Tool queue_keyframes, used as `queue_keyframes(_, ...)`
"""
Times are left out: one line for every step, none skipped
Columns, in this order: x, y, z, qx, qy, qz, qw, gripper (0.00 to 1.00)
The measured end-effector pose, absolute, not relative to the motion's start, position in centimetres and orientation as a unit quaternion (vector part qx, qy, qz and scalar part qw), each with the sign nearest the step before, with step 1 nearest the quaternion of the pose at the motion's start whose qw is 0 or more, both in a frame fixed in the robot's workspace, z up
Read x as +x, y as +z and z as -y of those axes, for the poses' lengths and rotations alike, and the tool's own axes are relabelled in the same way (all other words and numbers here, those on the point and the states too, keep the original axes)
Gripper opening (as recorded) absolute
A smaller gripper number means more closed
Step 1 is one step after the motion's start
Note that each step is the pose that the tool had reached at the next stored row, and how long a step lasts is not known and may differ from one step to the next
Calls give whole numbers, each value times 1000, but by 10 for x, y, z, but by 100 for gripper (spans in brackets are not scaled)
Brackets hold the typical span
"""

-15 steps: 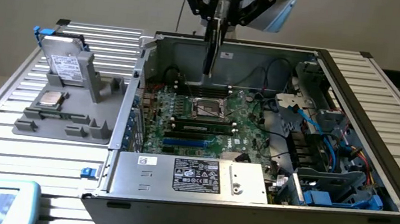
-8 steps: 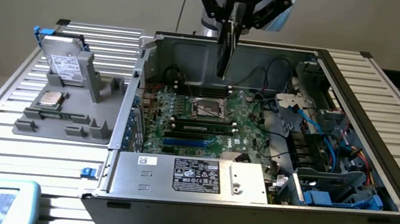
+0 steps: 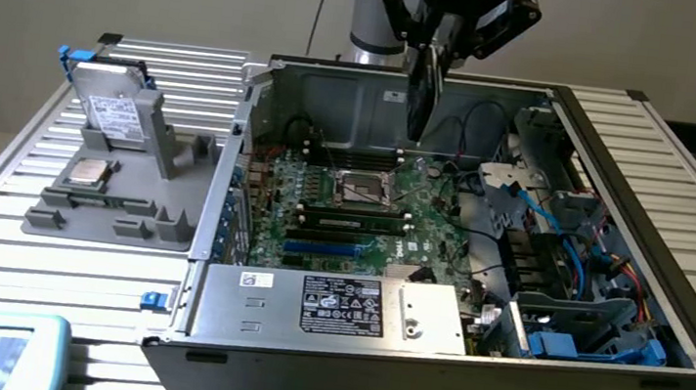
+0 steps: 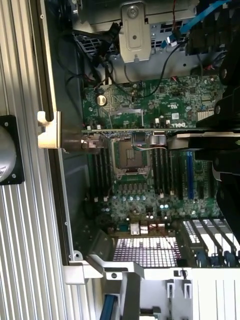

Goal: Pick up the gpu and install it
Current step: 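Pick up the gpu and move the gpu toward the slot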

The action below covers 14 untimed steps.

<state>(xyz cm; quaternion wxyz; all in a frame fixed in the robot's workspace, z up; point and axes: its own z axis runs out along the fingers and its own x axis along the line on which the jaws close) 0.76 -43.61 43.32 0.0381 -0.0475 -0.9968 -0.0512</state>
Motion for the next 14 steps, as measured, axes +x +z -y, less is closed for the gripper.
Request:
queue_keyframes(9, 433, 436, -47, -51, 997, 38, 27)
queue_keyframes(9, 433, 436, -47, -51, 997, 38, 27)
queue_keyframes(9, 433, 436, -47, -51, 997, 38, 27)
queue_keyframes(9, 433, 436, -47, -51, 997, 38, 27)
queue_keyframes(9, 433, 436, -47, -51, 997, 38, 27)
queue_keyframes(9, 433, 436, -47, -51, 997, 38, 27)
queue_keyframes(10, 433, 436, -47, -51, 997, 38, 27)
queue_keyframes(11, 433, 436, -47, -51, 997, 38, 27)
queue_keyframes(12, 433, 436, -46, -51, 997, 38, 27)
queue_keyframes(13, 433, 435, -46, -51, 997, 38, 27)
queue_keyframes(14, 432, 435, -45, -51, 997, 38, 27)
queue_keyframes(15, 432, 434, -45, -51, 997, 38, 27)
queue_keyframes(16, 432, 434, -44, -51, 997, 38, 27)
queue_keyframes(16, 432, 433, -44, -51, 997, 38, 27)
